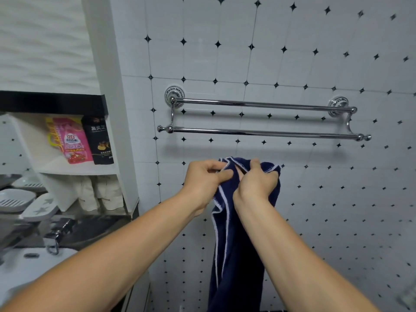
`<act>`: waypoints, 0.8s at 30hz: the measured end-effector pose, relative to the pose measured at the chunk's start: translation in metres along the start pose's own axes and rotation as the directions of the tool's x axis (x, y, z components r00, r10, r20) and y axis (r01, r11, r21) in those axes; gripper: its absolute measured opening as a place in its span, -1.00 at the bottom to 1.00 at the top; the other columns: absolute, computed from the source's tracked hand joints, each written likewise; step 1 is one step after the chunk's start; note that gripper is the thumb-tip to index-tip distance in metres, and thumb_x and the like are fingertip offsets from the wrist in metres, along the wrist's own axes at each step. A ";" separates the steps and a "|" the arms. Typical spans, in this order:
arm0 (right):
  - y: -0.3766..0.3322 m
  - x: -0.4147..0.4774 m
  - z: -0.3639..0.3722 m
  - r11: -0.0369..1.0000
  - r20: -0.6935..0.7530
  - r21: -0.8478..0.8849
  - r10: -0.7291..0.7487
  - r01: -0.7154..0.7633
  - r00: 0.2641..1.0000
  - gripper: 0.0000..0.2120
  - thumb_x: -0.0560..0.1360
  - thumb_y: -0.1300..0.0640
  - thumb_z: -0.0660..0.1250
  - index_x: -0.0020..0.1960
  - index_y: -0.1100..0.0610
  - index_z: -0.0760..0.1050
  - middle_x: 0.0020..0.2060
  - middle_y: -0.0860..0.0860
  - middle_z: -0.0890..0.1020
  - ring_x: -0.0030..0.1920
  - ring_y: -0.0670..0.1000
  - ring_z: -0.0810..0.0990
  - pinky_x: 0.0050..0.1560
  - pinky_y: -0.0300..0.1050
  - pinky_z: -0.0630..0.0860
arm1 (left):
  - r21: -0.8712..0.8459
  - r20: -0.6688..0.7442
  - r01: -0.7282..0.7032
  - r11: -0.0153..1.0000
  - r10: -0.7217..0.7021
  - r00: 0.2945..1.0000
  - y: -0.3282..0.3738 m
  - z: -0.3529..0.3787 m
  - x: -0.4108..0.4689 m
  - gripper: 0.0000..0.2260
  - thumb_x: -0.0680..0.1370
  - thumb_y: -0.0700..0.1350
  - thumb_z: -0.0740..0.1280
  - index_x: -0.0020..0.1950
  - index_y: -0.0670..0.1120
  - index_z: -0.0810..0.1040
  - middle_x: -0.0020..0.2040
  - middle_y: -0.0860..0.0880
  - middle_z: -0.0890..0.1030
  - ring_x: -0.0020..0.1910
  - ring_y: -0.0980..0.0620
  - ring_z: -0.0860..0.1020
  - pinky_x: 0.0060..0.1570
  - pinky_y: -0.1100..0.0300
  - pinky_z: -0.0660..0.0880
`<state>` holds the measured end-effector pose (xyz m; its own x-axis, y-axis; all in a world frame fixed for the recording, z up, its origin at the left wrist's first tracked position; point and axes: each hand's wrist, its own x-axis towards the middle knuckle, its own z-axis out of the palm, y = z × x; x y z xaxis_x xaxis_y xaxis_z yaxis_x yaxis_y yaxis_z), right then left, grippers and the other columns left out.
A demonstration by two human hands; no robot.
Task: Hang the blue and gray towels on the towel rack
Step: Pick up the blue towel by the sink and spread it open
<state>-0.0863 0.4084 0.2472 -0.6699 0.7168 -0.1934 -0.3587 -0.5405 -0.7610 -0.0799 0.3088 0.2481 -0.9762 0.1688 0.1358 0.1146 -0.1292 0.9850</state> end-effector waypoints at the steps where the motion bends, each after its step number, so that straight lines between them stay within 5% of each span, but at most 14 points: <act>1: -0.001 -0.001 -0.002 0.999 0.038 0.025 0.025 -0.026 0.999 -0.76 0.57 0.17 0.30 0.21 0.12 0.36 -0.04 0.06 0.61 -0.19 0.14 0.72 -0.25 0.04 0.67 | 0.026 -0.034 -0.001 1.000 0.002 0.999 0.002 -0.002 0.003 -0.91 0.47 -0.34 0.43 -0.07 -0.22 0.68 -0.18 -0.20 0.72 -0.23 -0.11 0.69 -0.16 0.07 0.65; 3: -0.007 0.001 -0.012 0.999 0.111 0.012 0.052 -0.053 0.993 -0.77 0.53 0.23 0.33 0.16 0.20 0.40 -0.08 0.09 0.62 -0.34 0.07 0.72 -0.38 -0.10 0.63 | 0.060 -0.064 -0.008 0.998 0.011 0.998 0.007 -0.012 0.011 -0.88 0.49 -0.38 0.38 -0.15 -0.18 0.66 -0.28 -0.14 0.69 -0.32 -0.05 0.65 -0.27 0.17 0.63; 7: -0.026 0.021 -0.042 0.875 0.161 -0.483 0.116 -0.025 0.980 -0.91 0.40 0.17 0.41 -0.12 0.15 0.56 -0.47 -0.02 0.63 -0.58 -0.12 0.51 -0.59 -0.29 0.39 | 0.305 0.039 -0.135 0.943 0.129 0.991 0.024 -0.043 0.028 -0.80 0.53 -0.36 0.33 -0.11 -0.09 0.64 -0.21 -0.05 0.67 -0.26 0.06 0.60 -0.31 0.34 0.56; 9: -0.036 0.027 -0.055 0.650 0.218 -0.760 0.266 -0.007 0.939 -0.93 0.39 0.13 0.36 -0.18 0.13 0.57 -0.54 -0.02 0.61 -0.65 -0.11 0.42 -0.60 -0.36 0.26 | 0.527 0.190 -0.262 0.809 0.188 0.964 0.031 -0.052 0.032 -0.78 0.55 -0.32 0.31 -0.11 -0.02 0.63 -0.17 -0.01 0.67 -0.22 0.11 0.57 -0.28 0.38 0.50; 11: -0.045 0.032 -0.063 0.297 0.242 -0.946 0.389 0.128 0.889 -0.87 0.38 0.07 0.33 -0.19 0.13 0.55 -0.52 -0.01 0.62 -0.65 -0.08 0.42 -0.56 -0.35 0.24 | 0.613 0.319 -0.347 0.709 0.180 0.931 0.034 -0.055 0.036 -0.76 0.55 -0.32 0.29 -0.10 0.01 0.63 -0.11 -0.07 0.68 -0.16 0.05 0.58 -0.18 0.28 0.51; 14: -0.049 0.044 -0.067 -0.182 0.401 -0.881 0.202 0.437 0.894 -0.81 0.30 -0.06 0.41 -0.25 0.03 0.48 -0.35 -0.10 0.65 -0.30 -0.01 0.65 -0.32 -0.18 0.42 | 0.648 0.404 -0.390 0.654 0.138 0.904 0.033 -0.054 0.039 -0.76 0.56 -0.31 0.30 -0.08 0.01 0.65 -0.15 -0.02 0.67 -0.19 0.04 0.58 -0.17 0.11 0.54; 15: -0.050 0.046 -0.066 -0.160 0.509 -0.838 0.119 0.522 0.853 -0.79 0.30 -0.09 0.43 -0.18 -0.03 0.47 -0.21 -0.14 0.64 -0.13 -0.02 0.64 -0.19 -0.12 0.47 | 0.645 0.421 -0.401 0.650 0.136 0.897 0.032 -0.053 0.039 -0.76 0.56 -0.31 0.30 -0.08 0.00 0.66 -0.17 0.04 0.66 -0.21 0.12 0.58 -0.16 0.12 0.53; 18: -0.051 0.039 -0.055 0.409 0.790 -0.591 0.122 0.695 0.600 -0.63 0.32 -0.14 0.45 0.11 -0.19 0.50 0.13 -0.24 0.58 0.18 -0.22 0.52 0.18 -0.16 0.46 | 0.630 0.463 -0.434 0.644 0.137 0.876 0.032 -0.051 0.039 -0.77 0.56 -0.32 0.31 -0.07 -0.01 0.66 -0.14 0.08 0.67 -0.18 0.23 0.59 -0.05 0.20 0.51; 19: -0.049 0.033 -0.049 0.496 0.849 -0.508 0.151 0.704 0.507 -0.51 0.31 -0.16 0.47 0.22 -0.21 0.47 0.22 -0.26 0.55 0.25 -0.29 0.47 0.24 -0.23 0.41 | 0.625 0.476 -0.441 0.644 0.134 0.869 0.032 -0.050 0.040 -0.78 0.56 -0.32 0.31 -0.06 -0.03 0.66 -0.09 0.03 0.69 -0.10 0.15 0.62 0.02 0.15 0.53; 22: -0.030 0.021 -0.028 0.470 0.899 -0.439 0.236 0.766 0.370 -0.28 0.29 -0.08 0.56 0.38 -0.13 0.37 0.28 -0.19 0.54 0.30 -0.27 0.45 0.28 -0.29 0.38 | 0.573 0.530 -0.465 0.675 0.127 0.838 0.033 -0.046 0.037 -0.82 0.55 -0.34 0.31 -0.04 -0.10 0.64 0.03 -0.06 0.70 0.08 0.05 0.63 0.15 0.16 0.51; 24: -0.018 0.017 -0.016 0.377 0.900 -0.436 0.149 0.817 0.411 -0.53 0.32 0.04 0.55 0.19 -0.01 0.52 0.04 -0.05 0.66 0.07 -0.07 0.60 0.12 -0.10 0.52 | 0.520 0.524 -0.460 0.720 0.156 0.837 0.033 -0.045 0.034 -0.85 0.53 -0.36 0.34 -0.06 -0.11 0.60 -0.08 0.00 0.70 -0.05 0.16 0.64 0.03 0.25 0.50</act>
<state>-0.0812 0.4370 0.2475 -0.9133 -0.1821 0.3643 -0.3996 0.5740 -0.7148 -0.1177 0.2665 0.2806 -0.7029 0.6335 0.3234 0.6270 0.3372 0.7023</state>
